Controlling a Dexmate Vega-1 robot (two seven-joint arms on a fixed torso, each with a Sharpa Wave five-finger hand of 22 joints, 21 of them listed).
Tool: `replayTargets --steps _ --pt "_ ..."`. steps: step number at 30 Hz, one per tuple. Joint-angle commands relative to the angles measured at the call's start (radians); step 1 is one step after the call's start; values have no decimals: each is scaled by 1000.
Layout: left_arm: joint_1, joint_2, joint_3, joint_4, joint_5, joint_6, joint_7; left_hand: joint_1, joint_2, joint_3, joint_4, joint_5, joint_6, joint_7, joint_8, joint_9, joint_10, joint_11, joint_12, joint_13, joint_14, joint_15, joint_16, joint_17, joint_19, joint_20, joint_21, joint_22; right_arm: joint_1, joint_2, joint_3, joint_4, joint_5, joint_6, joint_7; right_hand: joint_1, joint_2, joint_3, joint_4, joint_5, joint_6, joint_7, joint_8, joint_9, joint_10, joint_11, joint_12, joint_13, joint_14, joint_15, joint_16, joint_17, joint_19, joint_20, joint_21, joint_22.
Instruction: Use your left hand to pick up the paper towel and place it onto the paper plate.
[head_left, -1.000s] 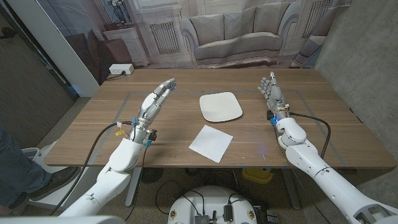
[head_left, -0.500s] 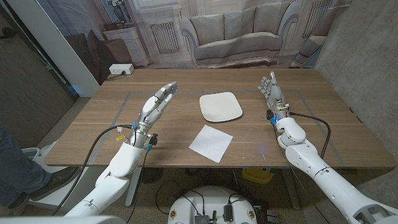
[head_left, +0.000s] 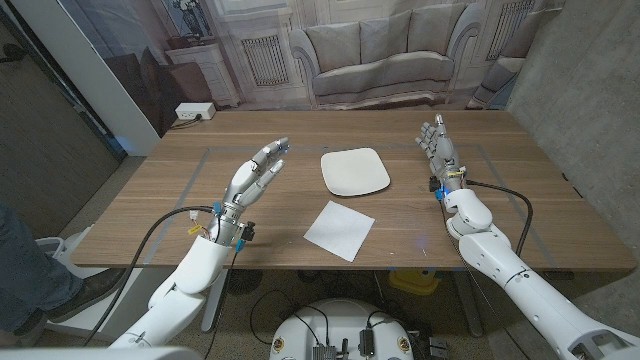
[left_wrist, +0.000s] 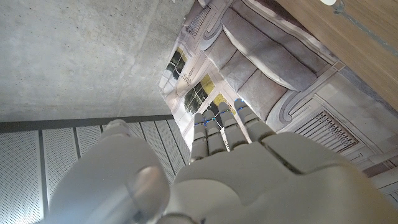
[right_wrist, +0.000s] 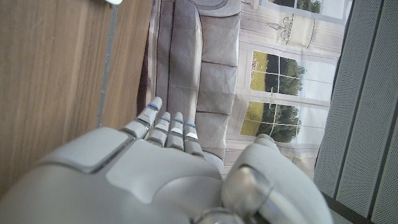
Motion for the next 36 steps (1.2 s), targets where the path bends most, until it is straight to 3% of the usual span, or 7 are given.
replayTargets --steps 1,14,36 --pt "45 -8 -26 -40 111 29 58 12 -1 0 -3 8 13 0 6 3 14 -3 8 6 10 -18 4 6 13 -10 5 6 1 -4 -2 -5 0 -6 3 5 3 0 -6 -2 12 -1 5 3 5 -1 4 3 6 0 3 0 8 -23 -2 2" --pt "68 -17 -37 -86 320 105 177 20 -2 -2 -7 15 36 -8 10 3 27 -13 7 6 25 -24 6 6 21 -12 4 6 17 -1 -7 6 -4 -10 8 7 5 0 -9 -4 16 -2 6 3 9 -3 5 3 9 -2 3 1 12 -21 -6 3" --pt "102 58 -1 -197 537 276 332 32 -1 -4 -13 25 58 -16 10 4 48 -21 7 6 42 -36 5 6 33 -16 2 6 7 -8 -2 3 2 -6 15 8 6 -2 -11 -7 18 -3 5 3 12 -2 5 3 12 1 2 1 16 -21 -14 3"
